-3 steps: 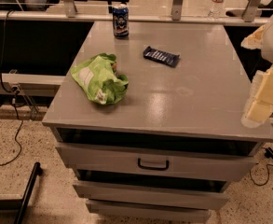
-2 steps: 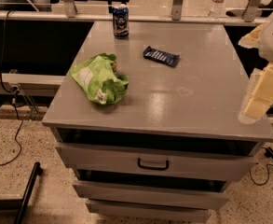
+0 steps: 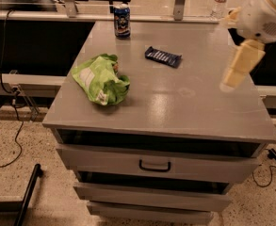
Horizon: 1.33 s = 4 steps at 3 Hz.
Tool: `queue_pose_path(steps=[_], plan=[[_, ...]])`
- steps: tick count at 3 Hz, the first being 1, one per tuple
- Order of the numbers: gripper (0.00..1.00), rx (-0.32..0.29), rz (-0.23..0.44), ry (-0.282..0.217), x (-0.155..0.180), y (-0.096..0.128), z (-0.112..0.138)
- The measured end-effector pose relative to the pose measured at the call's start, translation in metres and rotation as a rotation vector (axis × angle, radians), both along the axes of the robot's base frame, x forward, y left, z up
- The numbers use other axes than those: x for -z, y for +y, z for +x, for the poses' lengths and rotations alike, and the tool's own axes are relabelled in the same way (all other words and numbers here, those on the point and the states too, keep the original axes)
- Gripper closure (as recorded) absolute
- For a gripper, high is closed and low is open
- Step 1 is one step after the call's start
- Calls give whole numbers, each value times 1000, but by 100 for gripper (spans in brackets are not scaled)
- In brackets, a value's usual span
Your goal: Pick rxbar blueberry
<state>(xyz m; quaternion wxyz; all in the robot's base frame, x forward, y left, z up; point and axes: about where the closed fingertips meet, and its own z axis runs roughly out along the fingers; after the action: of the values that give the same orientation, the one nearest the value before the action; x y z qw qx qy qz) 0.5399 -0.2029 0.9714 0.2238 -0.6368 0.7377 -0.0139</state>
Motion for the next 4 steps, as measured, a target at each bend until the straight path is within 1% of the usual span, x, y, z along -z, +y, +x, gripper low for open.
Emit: queue_pose_path(steps=[1, 2, 3, 4], plan=[[0, -52, 26, -43, -1, 22, 46], [0, -65, 52, -65, 5, 46, 85], [0, -23, 91, -62, 21, 70, 126], [0, 57, 152, -49, 45, 94, 174]])
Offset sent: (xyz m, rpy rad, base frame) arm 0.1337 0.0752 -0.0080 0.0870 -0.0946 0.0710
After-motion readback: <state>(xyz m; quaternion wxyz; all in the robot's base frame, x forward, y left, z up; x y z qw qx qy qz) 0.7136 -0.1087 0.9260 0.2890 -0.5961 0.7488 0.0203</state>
